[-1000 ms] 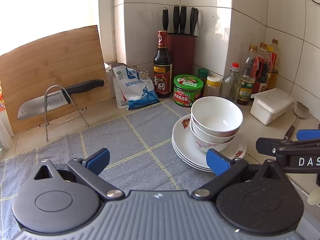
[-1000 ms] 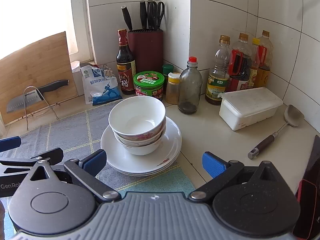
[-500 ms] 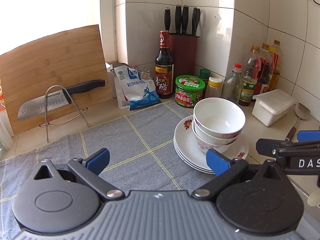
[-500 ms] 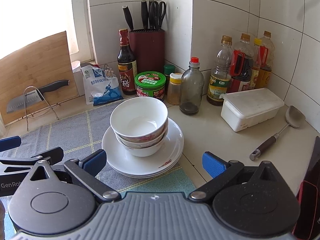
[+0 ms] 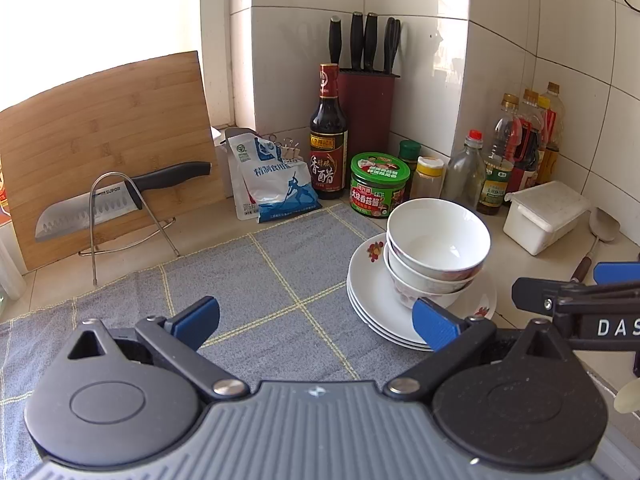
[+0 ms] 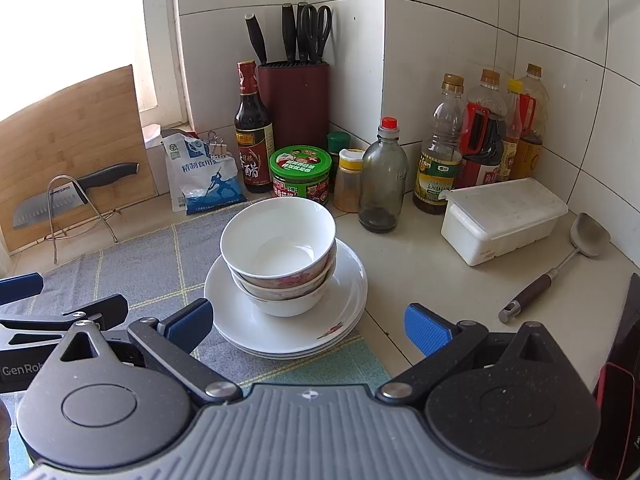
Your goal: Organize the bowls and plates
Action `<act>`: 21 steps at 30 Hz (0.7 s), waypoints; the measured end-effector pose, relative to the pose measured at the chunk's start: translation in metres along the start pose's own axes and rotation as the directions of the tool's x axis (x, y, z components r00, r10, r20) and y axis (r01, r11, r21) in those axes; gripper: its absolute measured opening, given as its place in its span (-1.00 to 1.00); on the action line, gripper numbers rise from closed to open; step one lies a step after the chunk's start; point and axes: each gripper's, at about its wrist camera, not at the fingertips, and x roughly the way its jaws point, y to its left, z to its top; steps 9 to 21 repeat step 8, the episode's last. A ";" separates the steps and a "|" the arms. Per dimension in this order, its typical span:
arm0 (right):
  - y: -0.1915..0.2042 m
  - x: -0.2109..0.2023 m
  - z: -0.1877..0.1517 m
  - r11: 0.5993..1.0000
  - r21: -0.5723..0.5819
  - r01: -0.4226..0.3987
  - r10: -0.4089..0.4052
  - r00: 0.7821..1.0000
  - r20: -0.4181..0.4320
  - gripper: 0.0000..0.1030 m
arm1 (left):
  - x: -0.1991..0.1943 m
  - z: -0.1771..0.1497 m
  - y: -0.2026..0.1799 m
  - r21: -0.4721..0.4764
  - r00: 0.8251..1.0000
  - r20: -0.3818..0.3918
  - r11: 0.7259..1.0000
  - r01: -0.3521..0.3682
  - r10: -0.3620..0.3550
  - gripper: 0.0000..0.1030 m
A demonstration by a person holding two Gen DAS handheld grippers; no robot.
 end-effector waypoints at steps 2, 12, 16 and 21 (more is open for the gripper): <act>0.000 0.000 0.000 1.000 0.000 0.000 0.000 1.000 0.000 1.00 | 0.000 0.000 0.000 0.000 1.000 0.001 1.000 0.001 -0.001 0.98; 0.002 -0.001 0.001 1.000 -0.005 0.003 -0.003 1.000 0.006 1.00 | 0.000 0.000 0.000 -0.002 1.000 0.002 1.000 0.001 -0.001 0.98; 0.002 -0.001 0.001 1.000 -0.005 0.003 -0.003 1.000 0.006 1.00 | 0.000 0.000 0.000 -0.002 1.000 0.002 1.000 0.001 -0.001 0.98; 0.002 -0.001 0.001 1.000 -0.005 0.003 -0.003 1.000 0.006 1.00 | 0.000 0.000 0.000 -0.002 1.000 0.002 1.000 0.001 -0.001 0.98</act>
